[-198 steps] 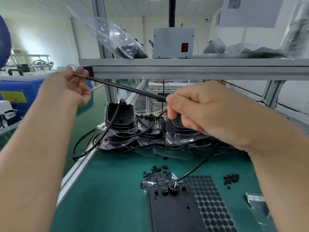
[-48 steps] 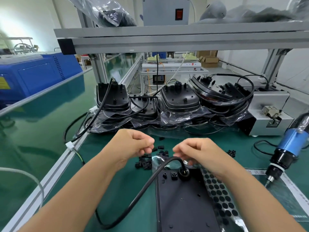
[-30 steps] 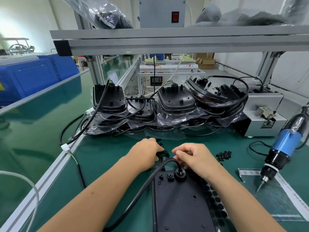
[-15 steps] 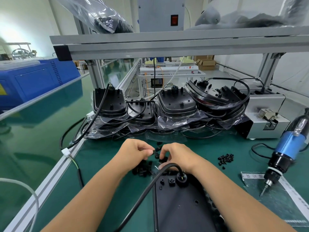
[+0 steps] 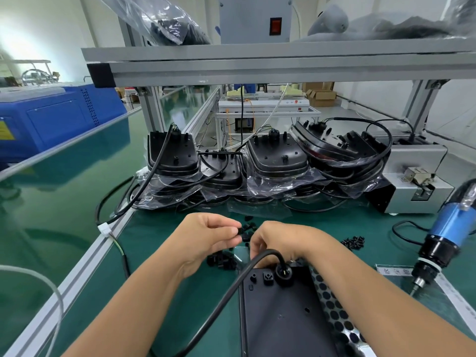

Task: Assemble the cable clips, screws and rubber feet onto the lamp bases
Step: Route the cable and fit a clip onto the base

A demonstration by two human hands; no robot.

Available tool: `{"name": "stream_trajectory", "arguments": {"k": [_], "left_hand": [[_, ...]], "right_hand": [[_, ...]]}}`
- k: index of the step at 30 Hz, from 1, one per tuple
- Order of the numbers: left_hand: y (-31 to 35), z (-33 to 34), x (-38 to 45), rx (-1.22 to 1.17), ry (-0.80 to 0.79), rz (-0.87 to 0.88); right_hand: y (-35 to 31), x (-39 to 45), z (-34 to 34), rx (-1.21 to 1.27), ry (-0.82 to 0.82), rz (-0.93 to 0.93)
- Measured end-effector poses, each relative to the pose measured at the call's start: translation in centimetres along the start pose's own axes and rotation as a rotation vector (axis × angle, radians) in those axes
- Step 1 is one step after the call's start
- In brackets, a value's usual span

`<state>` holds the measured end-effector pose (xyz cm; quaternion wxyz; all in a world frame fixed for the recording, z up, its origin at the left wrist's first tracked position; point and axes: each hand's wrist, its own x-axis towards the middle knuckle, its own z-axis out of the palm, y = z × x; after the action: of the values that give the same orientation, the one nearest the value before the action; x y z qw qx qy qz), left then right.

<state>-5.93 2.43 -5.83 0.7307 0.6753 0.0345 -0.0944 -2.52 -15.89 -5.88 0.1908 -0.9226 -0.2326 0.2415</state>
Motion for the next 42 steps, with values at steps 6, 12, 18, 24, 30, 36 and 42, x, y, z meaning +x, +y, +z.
{"name": "stream_trajectory", "arguments": {"k": [6, 12, 18, 24, 30, 36, 42], "left_hand": [[0.2, -0.6, -1.0, 0.029, 0.029, 0.054], [-0.3, -0.8, -1.2, -0.026, 0.055, 0.018], [0.7, -0.2, -2.4, -0.044, -0.069, -0.006], [3.1, 2.0, -3.3, 0.129, -0.21, 0.001], [5.1, 3.5, -2.9, 0.37, -0.24, -0.067], [6.0, 3.9, -2.6, 0.552, -0.283, -0.124], [5.9, 4.2, -2.5, 0.632, -0.293, -0.143]], "right_hand": [[0.1, 0.1, -0.3, 0.004, 0.009, 0.035], [0.4, 0.8, 0.6, 0.355, 0.396, 0.026], [1.7, -3.5, -0.2, 0.576, 0.321, -0.129], [3.3, -8.3, 2.3, 0.669, 0.248, -0.254], [2.5, -7.5, 3.6, 0.728, 0.364, -0.209], [1.8, -7.4, 4.0, 0.56, 0.413, -0.163], [1.5, -7.2, 4.5, 0.477, 0.48, -0.142]]}}
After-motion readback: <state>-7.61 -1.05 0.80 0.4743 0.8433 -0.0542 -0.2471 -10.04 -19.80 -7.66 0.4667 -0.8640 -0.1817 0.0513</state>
